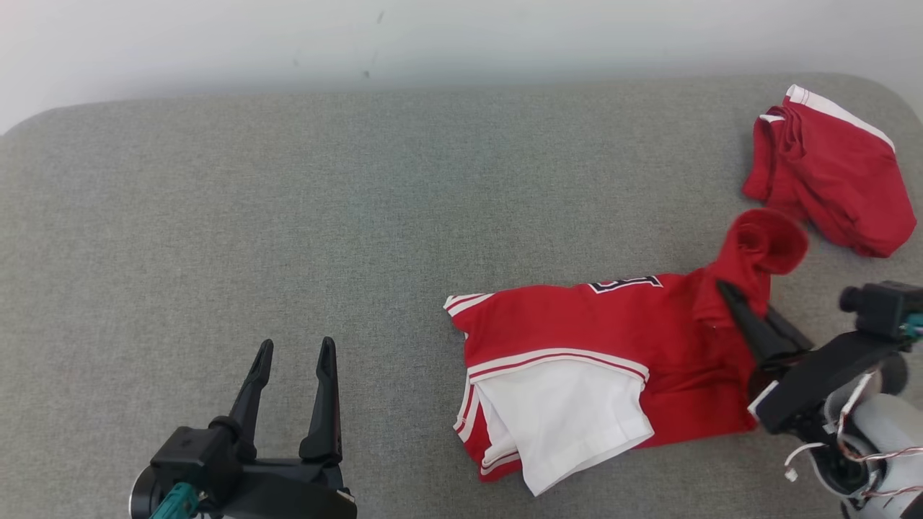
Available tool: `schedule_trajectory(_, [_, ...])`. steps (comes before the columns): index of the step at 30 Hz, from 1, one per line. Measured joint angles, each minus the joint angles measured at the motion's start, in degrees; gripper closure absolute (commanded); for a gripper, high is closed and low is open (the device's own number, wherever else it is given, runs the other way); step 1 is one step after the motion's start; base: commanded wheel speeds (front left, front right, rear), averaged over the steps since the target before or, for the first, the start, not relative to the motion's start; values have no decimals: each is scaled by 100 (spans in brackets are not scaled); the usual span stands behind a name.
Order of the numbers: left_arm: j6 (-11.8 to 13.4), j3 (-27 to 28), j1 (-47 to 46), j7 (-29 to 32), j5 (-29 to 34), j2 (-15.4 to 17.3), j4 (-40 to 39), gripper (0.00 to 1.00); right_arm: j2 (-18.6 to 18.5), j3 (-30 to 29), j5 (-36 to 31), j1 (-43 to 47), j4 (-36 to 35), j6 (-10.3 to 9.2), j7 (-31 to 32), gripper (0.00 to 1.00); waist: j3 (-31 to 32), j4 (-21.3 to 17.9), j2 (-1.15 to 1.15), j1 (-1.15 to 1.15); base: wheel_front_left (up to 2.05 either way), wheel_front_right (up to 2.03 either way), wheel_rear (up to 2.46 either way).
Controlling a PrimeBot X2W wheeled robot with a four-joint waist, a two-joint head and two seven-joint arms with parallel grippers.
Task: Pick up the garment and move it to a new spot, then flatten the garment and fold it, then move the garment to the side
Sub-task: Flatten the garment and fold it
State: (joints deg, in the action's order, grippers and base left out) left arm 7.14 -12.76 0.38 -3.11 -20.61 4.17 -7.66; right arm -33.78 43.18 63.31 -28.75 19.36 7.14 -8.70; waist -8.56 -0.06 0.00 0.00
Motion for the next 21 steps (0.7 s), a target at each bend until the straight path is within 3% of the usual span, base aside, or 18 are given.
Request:
schedule_trajectory(9, [0,-34,-1,-26,-45,-21,8,0,147,542,-357,-86,-592,0,361,100,7,67,0,0,0,0,0])
schedule_trajectory(21, [-1,-100,-116,-66,-94,-53,97,0,538,1157,-631,-383,-597,0,1071,100,-27,238,0,0,0,0,0])
